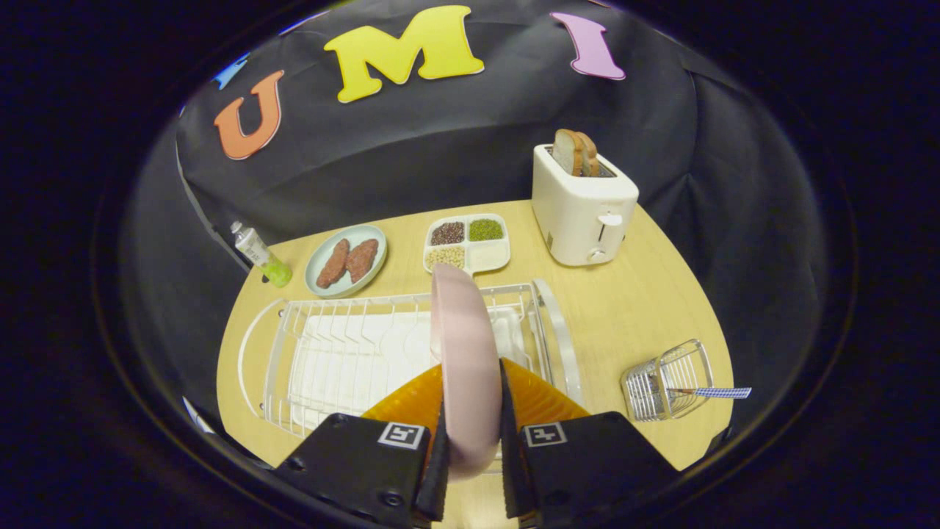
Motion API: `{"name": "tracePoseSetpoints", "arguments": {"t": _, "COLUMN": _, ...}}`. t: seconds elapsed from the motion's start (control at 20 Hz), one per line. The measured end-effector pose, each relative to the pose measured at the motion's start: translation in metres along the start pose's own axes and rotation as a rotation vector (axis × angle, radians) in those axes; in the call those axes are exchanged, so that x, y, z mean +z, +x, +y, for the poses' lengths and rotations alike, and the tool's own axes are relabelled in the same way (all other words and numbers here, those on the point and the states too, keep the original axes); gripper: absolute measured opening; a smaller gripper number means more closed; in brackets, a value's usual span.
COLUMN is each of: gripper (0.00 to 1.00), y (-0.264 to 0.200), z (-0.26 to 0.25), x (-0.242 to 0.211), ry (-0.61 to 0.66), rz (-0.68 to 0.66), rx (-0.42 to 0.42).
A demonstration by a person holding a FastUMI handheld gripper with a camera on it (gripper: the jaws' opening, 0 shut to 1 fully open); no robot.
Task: Take the plate from the dish rack, then take the spoon from the basket and place it into the plate.
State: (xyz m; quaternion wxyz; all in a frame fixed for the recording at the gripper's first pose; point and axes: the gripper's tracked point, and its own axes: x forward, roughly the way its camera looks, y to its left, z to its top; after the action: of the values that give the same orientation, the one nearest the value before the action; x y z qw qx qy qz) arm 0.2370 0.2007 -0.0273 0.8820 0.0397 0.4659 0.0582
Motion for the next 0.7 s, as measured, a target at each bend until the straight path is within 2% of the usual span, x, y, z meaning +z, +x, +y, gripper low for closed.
{"name": "tracePoseSetpoints", "arguments": {"t": 0.25, "gripper": 0.35, "y": -0.016, "z": 0.0, "x": 0.002, "ry": -0.01, "rz": -0.012, "rx": -0.039}}
{"name": "tracePoseSetpoints", "arguments": {"t": 0.4, "gripper": 0.34, "y": -0.033, "z": -0.01, "x": 0.019, "ry": -0.057, "rz": -0.087, "rx": -0.104}}
{"name": "tracePoseSetpoints", "arguments": {"t": 0.5, "gripper": 0.28, "y": -0.047, "z": 0.001, "x": 0.017, "ry": -0.07, "rz": -0.095, "rx": -0.048}}
{"name": "tracePoseSetpoints", "arguments": {"t": 0.7, "gripper": 0.26, "y": -0.072, "z": 0.01, "x": -0.008, "ry": -0.059, "rz": -0.098, "rx": 0.079}}
